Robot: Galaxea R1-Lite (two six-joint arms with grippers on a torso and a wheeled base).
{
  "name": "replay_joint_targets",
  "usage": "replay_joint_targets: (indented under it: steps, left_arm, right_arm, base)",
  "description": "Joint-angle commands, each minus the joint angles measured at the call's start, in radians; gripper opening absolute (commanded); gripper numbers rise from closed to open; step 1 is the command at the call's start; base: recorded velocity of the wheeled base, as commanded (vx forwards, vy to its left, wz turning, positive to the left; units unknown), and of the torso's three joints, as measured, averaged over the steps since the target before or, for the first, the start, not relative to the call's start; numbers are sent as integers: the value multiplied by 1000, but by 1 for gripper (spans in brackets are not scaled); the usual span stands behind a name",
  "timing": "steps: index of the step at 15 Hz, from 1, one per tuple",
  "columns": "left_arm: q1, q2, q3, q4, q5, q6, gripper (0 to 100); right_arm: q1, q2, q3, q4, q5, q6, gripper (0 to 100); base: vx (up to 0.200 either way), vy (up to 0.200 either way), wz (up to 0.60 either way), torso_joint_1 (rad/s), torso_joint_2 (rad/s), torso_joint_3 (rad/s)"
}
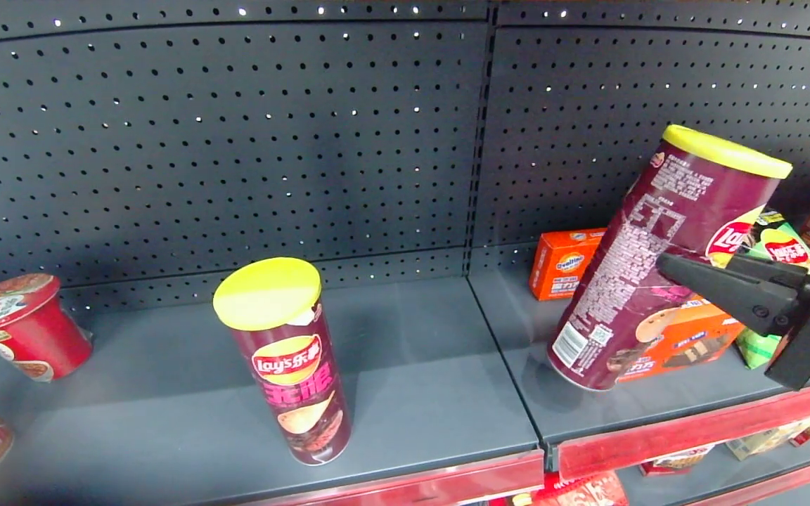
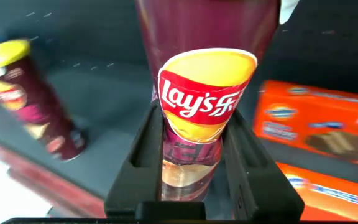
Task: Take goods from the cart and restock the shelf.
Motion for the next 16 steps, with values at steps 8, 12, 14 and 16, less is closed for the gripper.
replay_joint_targets:
  steps: [8, 12, 14, 16]
  left_arm:
    - [0, 3, 0, -1, 0, 0, 100]
    - [0, 3, 0, -1, 0, 0, 100]
    - [0, 3, 0, 1, 0, 0, 100]
    - [0, 3, 0, -1, 0, 0, 100]
  right_arm:
    - [3, 10, -31, 54, -6, -2, 0]
    - [-31, 21, -1, 51, -5, -6, 0]
    - [-55, 30, 5, 47, 0, -9, 0]
    - [-81, 69, 1, 31, -2, -29, 0]
  base:
    - [0, 0, 525, 3, 0, 3]
    - [0, 0, 0, 0, 0, 0]
    - [0, 0, 0, 0, 0, 0]
    - [0, 0, 0, 0, 0, 0]
